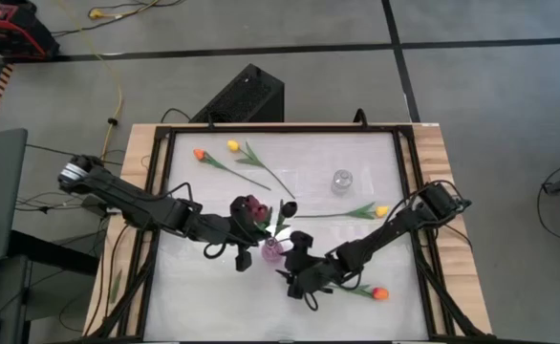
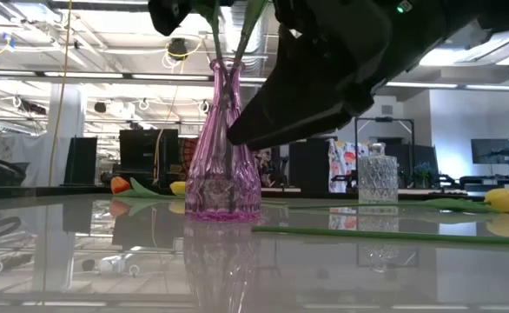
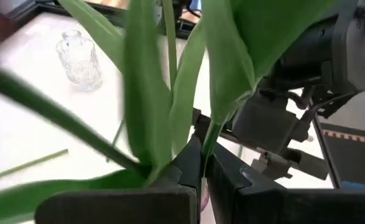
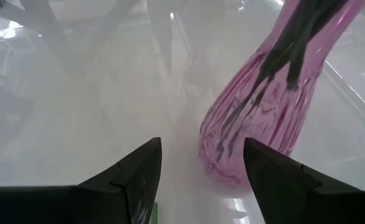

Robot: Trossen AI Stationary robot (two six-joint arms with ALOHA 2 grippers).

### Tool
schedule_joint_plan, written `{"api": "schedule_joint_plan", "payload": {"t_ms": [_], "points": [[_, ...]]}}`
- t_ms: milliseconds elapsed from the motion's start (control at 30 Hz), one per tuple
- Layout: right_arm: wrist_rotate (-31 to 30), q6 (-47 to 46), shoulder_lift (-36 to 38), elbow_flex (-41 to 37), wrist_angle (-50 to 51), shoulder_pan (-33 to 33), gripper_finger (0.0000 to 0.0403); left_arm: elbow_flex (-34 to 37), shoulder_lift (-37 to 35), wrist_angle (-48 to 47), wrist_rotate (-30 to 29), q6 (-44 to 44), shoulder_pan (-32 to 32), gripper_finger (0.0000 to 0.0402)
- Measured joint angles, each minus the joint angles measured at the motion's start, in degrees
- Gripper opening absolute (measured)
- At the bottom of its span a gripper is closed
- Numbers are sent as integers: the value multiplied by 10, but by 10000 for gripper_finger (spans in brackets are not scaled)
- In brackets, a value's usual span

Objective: Sort flowers into vase by color
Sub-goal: Put the red flower into the purple vase

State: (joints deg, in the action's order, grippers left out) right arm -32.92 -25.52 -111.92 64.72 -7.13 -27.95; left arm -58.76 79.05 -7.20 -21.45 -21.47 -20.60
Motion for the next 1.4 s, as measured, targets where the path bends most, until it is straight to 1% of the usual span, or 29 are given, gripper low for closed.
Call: {"api": "schedule_joint_plan", "payload": {"t_ms": [267,567,700,900,1000,1100,1200,1400], "points": [[0,4,1,0,-6,7,254,0,44,16,2,8,0,0],[0,7,1,0,0,7,254,0,46,16,0,17,-2,5],[0,8,1,0,3,7,254,0,46,15,1,26,-5,35],[1,17,1,0,6,7,254,0,45,15,4,32,-5,102],[10,19,2,0,13,7,254,0,42,13,24,27,-5,125],[31,20,7,0,27,7,254,0,29,11,50,23,-6,138],[43,20,20,0,46,7,254,0,15,-1,80,22,-6,141],[44,20,65,0,113,2,254,0,-24,-36,128,24,-6,142]]}}
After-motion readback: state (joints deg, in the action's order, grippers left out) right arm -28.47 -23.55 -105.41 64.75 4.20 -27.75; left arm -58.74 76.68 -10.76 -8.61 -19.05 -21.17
